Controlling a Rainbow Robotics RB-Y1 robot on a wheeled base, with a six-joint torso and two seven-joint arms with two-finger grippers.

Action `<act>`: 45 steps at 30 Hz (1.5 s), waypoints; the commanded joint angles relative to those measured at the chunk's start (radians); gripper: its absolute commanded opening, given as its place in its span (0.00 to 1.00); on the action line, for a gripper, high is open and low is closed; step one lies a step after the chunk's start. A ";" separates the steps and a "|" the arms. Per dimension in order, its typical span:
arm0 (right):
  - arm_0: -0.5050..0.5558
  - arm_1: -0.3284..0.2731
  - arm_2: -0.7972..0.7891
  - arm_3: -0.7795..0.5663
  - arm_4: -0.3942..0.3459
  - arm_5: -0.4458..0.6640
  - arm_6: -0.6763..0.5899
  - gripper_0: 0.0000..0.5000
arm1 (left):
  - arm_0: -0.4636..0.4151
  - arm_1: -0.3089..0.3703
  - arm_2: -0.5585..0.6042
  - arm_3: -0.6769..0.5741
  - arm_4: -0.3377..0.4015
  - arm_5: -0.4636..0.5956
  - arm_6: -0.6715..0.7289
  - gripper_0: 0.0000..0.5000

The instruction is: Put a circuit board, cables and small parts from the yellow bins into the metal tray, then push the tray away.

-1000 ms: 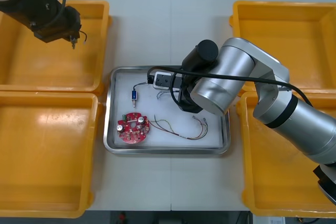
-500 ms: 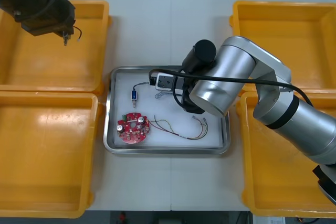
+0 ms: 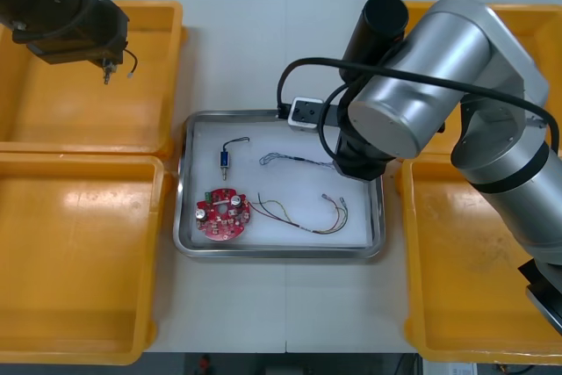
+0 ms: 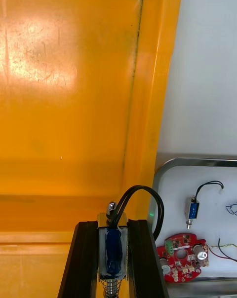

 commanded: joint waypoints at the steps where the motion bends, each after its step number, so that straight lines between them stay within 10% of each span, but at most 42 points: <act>1: -0.007 0.020 -0.098 -0.054 -0.011 0.027 -0.053 1.00 | 0.005 0.042 0.011 -0.048 0.013 0.027 0.100 0.00; 22: 0.122 -0.059 -0.570 -0.159 -0.063 0.027 -0.340 1.00 | 0.003 0.002 -0.193 -0.190 0.048 0.008 0.328 0.00; 45: 0.385 -0.172 -0.797 -0.214 -0.175 0.027 -0.684 1.00 | 0.002 -0.126 -0.609 -0.054 -0.054 -0.360 0.481 0.00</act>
